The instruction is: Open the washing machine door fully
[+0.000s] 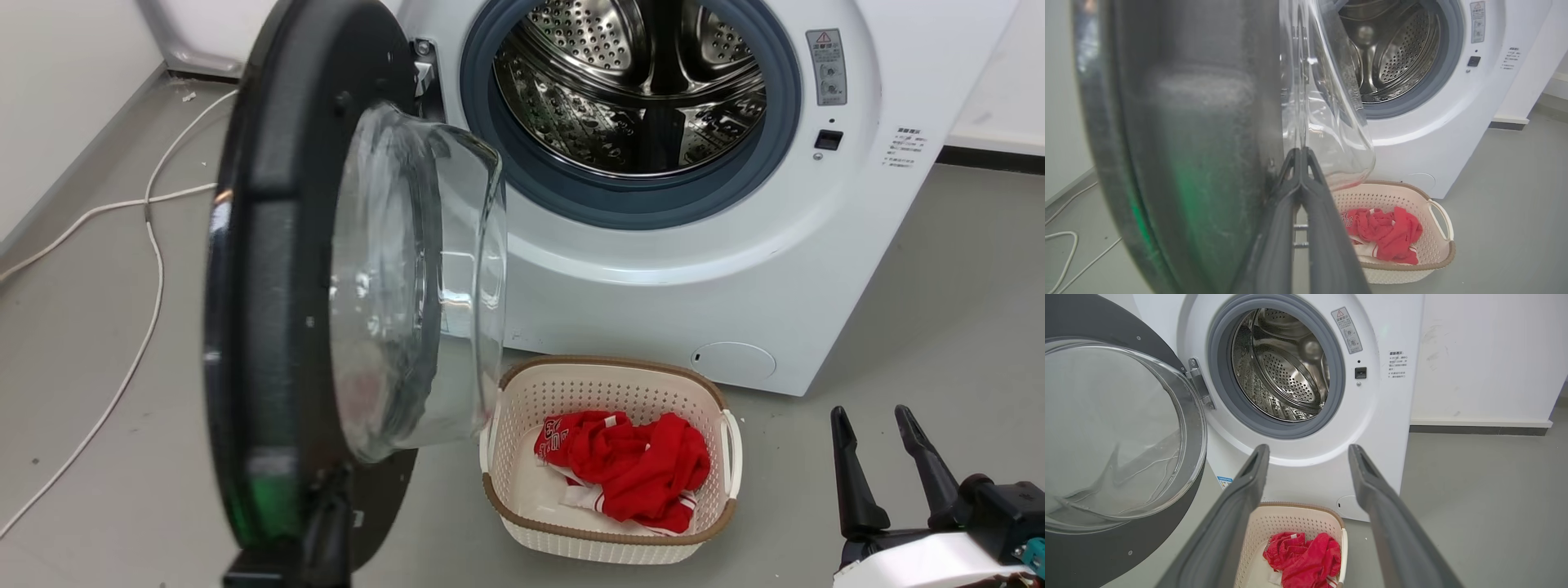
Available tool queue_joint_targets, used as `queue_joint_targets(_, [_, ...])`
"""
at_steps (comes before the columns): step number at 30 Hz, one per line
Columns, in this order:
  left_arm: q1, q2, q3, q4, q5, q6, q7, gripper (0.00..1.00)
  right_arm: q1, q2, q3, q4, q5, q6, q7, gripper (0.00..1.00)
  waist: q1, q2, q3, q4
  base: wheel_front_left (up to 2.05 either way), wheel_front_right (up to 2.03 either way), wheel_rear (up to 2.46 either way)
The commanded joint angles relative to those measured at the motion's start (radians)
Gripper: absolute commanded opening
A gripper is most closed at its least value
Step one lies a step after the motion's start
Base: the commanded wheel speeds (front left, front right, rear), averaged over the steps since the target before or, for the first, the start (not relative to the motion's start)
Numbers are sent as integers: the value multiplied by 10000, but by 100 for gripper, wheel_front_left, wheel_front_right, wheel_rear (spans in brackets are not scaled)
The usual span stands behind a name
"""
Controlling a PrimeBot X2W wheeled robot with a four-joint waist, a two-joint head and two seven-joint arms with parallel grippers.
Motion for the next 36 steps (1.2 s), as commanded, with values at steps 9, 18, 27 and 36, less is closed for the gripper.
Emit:
queue_joint_targets(9, [-560,778,1890,170,-619,501,-148,0,-199,14,57,51,-12,-7,51,100,0,0,180,-29,0,0,0])
queue_joint_targets(18, [-1022,1577,3547,762,-1473,510,-91,0,-418,15,33,68,-50,-5,71,100,0,0,388,-291,0,0,0])
queue_joint_targets(27, [-1966,2359,4791,2670,-2502,-103,-565,0,-577,13,35,87,-94,-7,108,100,0,0,549,-525,0,0,0])
queue_joint_targets(36, [-2798,2895,4818,4267,-2648,-637,-836,0,-643,15,5,140,-100,-7,98,100,0,0,572,-652,0,0,0])
